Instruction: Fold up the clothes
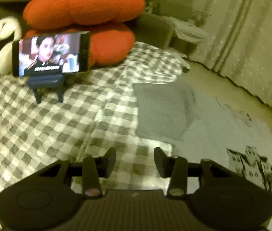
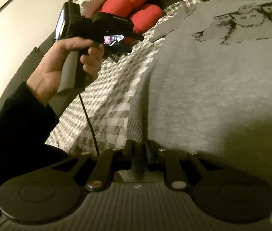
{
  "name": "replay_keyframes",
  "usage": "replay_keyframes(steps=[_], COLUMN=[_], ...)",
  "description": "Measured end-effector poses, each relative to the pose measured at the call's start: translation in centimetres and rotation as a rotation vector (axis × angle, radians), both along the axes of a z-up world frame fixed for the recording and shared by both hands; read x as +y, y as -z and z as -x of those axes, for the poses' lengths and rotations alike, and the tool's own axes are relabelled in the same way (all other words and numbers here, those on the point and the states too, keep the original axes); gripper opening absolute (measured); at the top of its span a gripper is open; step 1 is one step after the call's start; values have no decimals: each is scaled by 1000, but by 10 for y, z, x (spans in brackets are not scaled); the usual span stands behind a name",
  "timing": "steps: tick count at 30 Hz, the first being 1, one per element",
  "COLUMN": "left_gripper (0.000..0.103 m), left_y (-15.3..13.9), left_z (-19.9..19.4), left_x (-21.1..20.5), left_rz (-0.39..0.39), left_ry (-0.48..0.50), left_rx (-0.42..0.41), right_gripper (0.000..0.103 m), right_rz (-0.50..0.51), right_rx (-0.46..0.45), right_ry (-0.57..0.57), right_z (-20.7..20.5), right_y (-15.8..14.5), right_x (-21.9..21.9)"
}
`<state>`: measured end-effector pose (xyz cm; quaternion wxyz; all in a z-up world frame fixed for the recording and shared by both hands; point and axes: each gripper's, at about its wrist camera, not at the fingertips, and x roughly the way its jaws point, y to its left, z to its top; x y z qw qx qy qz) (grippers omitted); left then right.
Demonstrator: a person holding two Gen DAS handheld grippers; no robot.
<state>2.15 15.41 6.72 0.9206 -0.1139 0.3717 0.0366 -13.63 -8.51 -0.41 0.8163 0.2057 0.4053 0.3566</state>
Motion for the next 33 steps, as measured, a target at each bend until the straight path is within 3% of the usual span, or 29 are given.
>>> replay_keyframes(steps=[4,11,16,21,26,30,33], left_gripper=[45,45,45,45,45,44,44], left_y=[-5,-2,-5,-7,4,18,24], left_z=[15,37,60,99,148,181,193], left_x=[-9,-6,1,4,-4,-16,-24], left_rz=[-9,-15,13,109,177,207,204], left_ry=[17,-12,-42,-57,-2,77,125], left_rx=[-14,5,7,6,2,-3,-14], right_gripper=[29,29,29,30,35,35,35], right_rz=[-5,66,100,165,210,271,285], right_rx=[-22,-58,-133,-251,-330,-304,-246], right_ry=[1,-120,-97,96,340,565,670], right_z=[2,27,35,45,61,70,75], right_y=[1,1,-13,-49,-83,-87,-77], right_x=[3,16,2,-55,-136,-195,-224])
